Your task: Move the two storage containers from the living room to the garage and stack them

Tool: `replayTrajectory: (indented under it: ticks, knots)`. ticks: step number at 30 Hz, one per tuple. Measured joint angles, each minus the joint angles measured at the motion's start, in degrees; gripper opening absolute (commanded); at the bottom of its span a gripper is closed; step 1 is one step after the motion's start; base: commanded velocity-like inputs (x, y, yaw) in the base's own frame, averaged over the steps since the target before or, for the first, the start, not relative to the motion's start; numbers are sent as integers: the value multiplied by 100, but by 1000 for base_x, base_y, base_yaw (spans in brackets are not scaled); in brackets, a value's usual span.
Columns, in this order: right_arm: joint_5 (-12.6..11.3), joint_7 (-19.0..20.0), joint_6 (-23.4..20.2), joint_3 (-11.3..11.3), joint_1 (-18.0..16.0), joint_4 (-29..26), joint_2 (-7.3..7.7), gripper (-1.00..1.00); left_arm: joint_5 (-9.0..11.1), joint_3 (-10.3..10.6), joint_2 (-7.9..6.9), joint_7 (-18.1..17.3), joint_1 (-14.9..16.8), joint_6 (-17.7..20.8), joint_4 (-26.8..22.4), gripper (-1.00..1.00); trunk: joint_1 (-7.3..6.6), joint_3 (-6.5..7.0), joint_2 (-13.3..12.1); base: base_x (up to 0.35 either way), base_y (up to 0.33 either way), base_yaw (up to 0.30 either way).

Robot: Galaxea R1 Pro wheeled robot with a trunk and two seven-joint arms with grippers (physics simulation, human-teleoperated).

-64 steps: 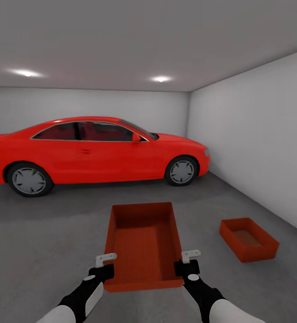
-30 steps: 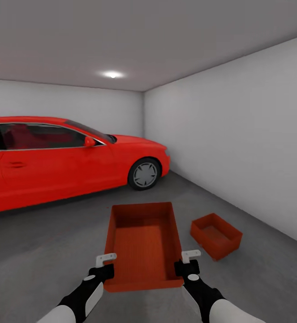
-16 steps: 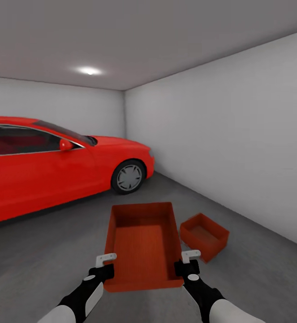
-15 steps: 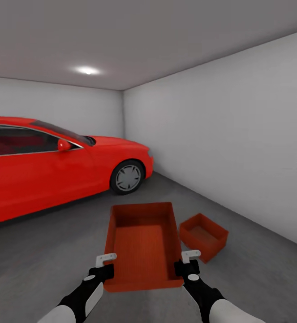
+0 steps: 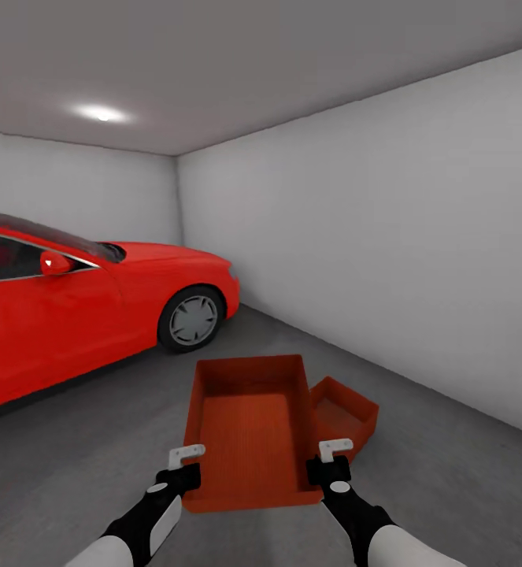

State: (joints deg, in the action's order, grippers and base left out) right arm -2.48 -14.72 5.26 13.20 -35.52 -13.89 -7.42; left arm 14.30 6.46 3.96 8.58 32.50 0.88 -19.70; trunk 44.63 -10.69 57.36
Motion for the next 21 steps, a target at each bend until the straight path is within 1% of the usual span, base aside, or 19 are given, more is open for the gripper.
replayTrajectory:
  ticks: [21]
  knots:
    - [-2,-1,-2,5,0,2,0,-100,0,-7,2,-3,0,-7,12,-100,0,0,0,322,157,-285]
